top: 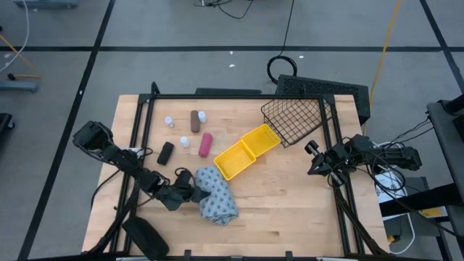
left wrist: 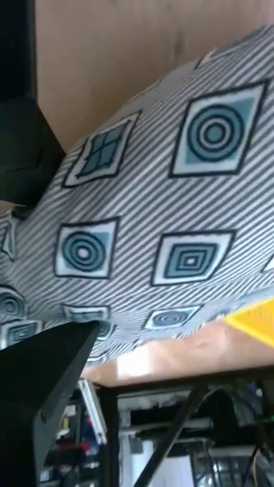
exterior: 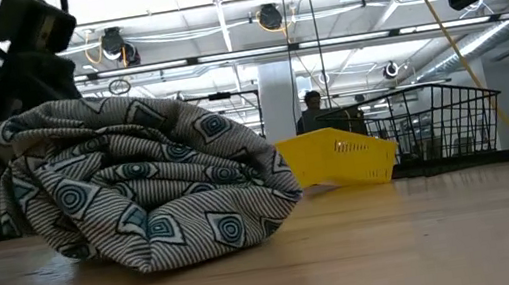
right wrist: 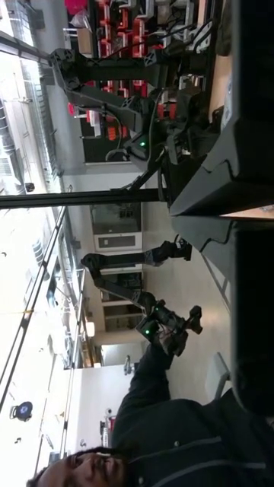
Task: Pick & place medical supplies in basket/bin
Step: Put the hospital gown into the black wire basket
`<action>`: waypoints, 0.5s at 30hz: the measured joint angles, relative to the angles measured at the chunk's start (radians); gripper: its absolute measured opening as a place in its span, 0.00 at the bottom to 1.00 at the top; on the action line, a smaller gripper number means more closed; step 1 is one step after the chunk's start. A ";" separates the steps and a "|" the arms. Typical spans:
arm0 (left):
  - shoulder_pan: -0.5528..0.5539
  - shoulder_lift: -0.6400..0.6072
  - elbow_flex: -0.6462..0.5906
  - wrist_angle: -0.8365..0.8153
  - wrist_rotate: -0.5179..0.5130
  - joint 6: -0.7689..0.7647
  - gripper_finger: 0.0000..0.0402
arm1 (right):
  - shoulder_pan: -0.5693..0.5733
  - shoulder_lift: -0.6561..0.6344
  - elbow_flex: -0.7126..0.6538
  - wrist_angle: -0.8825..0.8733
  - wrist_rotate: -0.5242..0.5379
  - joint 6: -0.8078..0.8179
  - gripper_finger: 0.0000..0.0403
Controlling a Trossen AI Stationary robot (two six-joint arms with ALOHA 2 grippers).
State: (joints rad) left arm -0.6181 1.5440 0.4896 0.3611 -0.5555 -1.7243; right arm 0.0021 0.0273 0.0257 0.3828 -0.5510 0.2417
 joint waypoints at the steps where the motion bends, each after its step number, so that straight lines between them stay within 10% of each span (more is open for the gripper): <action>1: 0.005 0.000 0.000 -0.008 0.000 -0.008 0.62 | 0.000 0.000 0.000 0.000 0.000 0.000 0.00; 15: 0.083 0.000 0.000 -0.051 0.005 0.059 0.62 | 0.000 0.000 0.000 0.000 0.003 0.000 0.00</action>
State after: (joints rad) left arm -0.5354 1.5440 0.4900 0.3103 -0.5508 -1.6649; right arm 0.0019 0.0277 0.0259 0.3832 -0.5476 0.2417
